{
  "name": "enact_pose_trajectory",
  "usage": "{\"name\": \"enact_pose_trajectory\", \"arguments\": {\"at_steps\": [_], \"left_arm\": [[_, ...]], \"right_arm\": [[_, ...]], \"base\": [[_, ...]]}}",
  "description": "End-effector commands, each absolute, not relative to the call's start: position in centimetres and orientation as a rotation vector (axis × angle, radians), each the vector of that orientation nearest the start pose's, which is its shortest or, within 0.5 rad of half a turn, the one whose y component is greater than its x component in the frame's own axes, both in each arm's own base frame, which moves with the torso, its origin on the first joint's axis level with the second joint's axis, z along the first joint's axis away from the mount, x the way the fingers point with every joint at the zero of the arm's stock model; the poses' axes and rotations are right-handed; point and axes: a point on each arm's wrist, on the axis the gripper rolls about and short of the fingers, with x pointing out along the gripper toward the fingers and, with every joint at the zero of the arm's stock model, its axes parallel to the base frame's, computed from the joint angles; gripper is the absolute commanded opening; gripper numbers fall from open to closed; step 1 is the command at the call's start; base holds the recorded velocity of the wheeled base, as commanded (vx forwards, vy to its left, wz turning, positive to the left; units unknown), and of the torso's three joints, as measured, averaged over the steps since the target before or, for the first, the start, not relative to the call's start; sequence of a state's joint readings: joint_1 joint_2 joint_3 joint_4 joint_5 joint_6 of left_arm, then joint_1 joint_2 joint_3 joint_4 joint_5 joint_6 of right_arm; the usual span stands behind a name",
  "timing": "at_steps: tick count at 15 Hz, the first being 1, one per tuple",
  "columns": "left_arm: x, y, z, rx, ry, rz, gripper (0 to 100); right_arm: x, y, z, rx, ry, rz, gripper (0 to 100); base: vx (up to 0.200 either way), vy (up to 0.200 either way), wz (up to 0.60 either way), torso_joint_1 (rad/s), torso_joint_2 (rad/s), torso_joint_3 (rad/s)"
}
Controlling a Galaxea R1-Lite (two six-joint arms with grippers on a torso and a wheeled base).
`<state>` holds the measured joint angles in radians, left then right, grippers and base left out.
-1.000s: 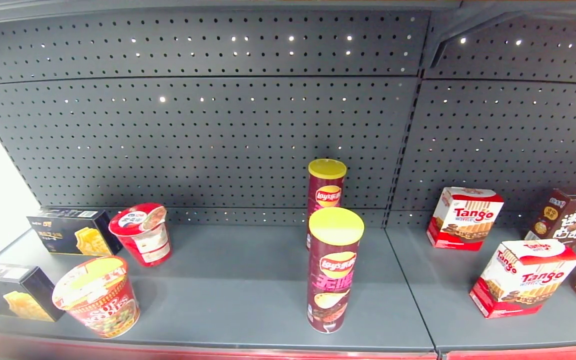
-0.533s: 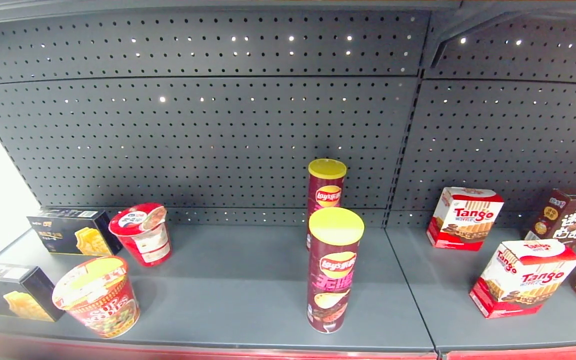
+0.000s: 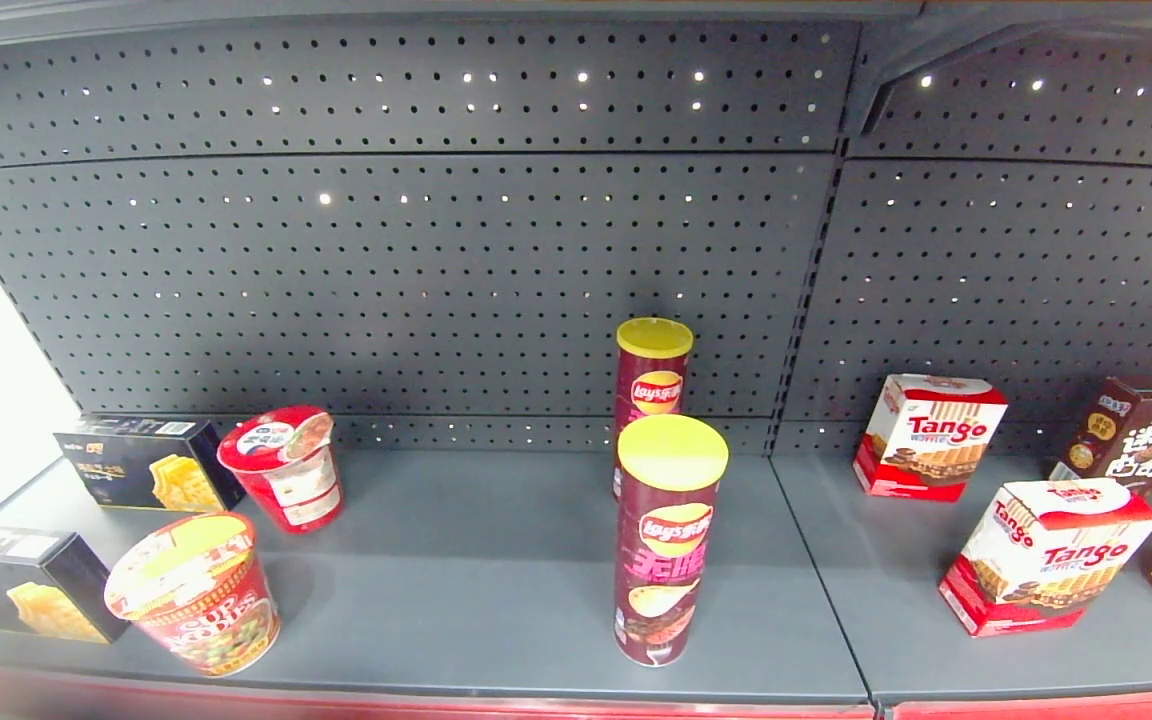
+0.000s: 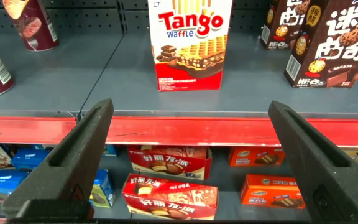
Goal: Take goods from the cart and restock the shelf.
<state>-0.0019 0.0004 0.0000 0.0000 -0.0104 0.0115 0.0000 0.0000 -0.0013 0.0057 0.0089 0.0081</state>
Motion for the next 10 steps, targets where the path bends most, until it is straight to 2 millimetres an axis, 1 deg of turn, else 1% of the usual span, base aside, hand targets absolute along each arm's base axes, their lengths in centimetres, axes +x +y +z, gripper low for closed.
{"name": "enact_pose_trajectory", "arguments": {"at_steps": [1,3,10], "left_arm": [[-2.28,-0.02,7.55,0.014,0.000,-0.014,100],[-2.28,-0.02,7.55,0.014,0.000,-0.014,100],[-2.28,-0.02,7.55,0.009,0.000,-0.011,100]], "right_arm": [[-2.29,0.02,7.53,0.008,0.005,0.009,100],[-2.28,0.02,7.49,0.008,0.006,0.011,100],[-2.29,0.02,7.53,0.008,0.005,0.011,100]], "base": [[-0.200,0.000,0.00,0.007,0.00,0.002],[-0.200,0.000,0.00,0.007,0.00,0.000],[0.000,0.000,0.00,0.000,0.00,0.000]]}}
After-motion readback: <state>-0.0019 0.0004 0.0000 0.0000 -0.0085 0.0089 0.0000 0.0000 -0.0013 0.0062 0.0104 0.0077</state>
